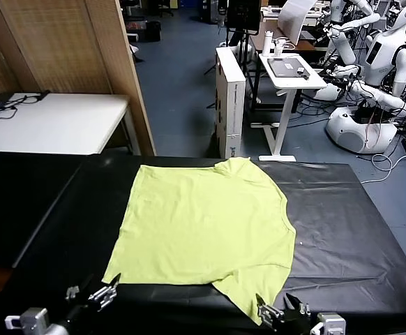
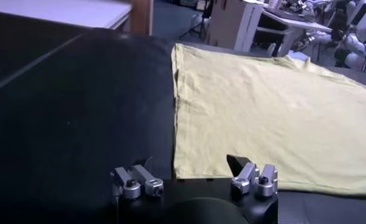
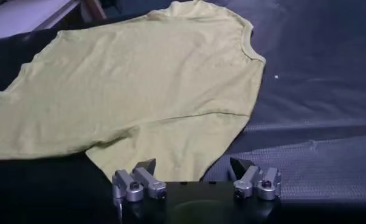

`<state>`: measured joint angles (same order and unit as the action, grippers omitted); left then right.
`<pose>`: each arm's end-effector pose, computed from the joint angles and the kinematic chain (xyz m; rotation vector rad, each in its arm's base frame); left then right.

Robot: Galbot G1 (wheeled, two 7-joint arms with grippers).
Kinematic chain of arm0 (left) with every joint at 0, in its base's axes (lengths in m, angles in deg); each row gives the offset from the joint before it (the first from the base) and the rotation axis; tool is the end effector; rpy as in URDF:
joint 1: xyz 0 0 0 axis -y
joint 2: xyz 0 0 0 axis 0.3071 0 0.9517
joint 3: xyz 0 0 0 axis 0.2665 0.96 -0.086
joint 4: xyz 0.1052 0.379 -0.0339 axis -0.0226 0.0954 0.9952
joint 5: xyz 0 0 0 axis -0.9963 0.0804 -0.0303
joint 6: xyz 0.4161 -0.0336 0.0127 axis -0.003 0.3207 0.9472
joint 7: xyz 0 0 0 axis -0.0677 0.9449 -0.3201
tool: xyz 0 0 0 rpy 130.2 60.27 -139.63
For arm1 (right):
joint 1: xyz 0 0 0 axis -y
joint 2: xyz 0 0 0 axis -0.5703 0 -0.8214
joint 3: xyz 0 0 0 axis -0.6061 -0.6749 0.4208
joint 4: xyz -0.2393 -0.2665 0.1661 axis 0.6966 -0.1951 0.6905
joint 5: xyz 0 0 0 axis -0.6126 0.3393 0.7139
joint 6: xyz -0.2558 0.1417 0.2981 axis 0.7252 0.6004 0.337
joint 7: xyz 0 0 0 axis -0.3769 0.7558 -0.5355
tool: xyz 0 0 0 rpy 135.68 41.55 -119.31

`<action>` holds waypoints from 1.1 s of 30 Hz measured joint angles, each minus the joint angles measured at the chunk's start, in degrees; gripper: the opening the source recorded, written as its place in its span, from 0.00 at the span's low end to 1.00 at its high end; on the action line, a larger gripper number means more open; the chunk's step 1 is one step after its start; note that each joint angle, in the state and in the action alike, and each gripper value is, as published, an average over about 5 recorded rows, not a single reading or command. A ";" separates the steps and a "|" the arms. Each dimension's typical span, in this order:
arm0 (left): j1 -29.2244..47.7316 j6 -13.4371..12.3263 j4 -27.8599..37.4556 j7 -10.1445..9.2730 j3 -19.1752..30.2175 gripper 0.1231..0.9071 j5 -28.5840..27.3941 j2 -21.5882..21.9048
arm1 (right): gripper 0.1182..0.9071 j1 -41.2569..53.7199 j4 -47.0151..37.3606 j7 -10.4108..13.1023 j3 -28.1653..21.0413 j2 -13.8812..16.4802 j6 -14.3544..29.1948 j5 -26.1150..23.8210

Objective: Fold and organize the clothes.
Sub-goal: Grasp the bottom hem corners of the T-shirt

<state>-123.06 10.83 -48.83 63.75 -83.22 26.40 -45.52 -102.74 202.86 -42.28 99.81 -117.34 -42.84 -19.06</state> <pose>0.1353 0.1306 -0.3022 -0.1098 -2.5744 0.1880 0.1223 -0.0026 -0.2568 0.1436 -2.3884 -0.2009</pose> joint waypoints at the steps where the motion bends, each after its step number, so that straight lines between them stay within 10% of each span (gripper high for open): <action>1: 0.01 -0.02 0.07 0.00 0.06 1.00 -0.01 -0.04 | 1.00 0.00 0.00 0.00 -0.06 0.00 0.00 -0.02; 13: 0.43 -0.55 1.20 0.12 1.37 0.85 -0.64 -1.02 | 0.94 -0.03 -0.53 -0.09 -0.40 -0.01 -0.07 -0.45; 21: 0.46 -1.32 2.11 0.44 1.70 0.68 -1.24 -1.22 | 0.51 -0.13 -0.74 -0.28 -0.28 -0.25 -0.11 -0.52; 29: 0.96 -1.35 2.55 0.47 1.85 0.12 -1.32 -1.27 | 0.08 -0.13 -0.84 -0.05 -0.40 -0.27 -0.10 -0.58; 33: 0.82 -1.40 2.56 0.52 1.88 0.03 -1.63 -1.28 | 0.03 -0.51 -0.43 0.34 -0.17 -0.43 -0.06 -0.57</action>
<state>-122.24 9.42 -46.27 64.27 -81.34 24.77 -46.80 -103.25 202.43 -41.94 99.65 -117.77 -42.90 -19.63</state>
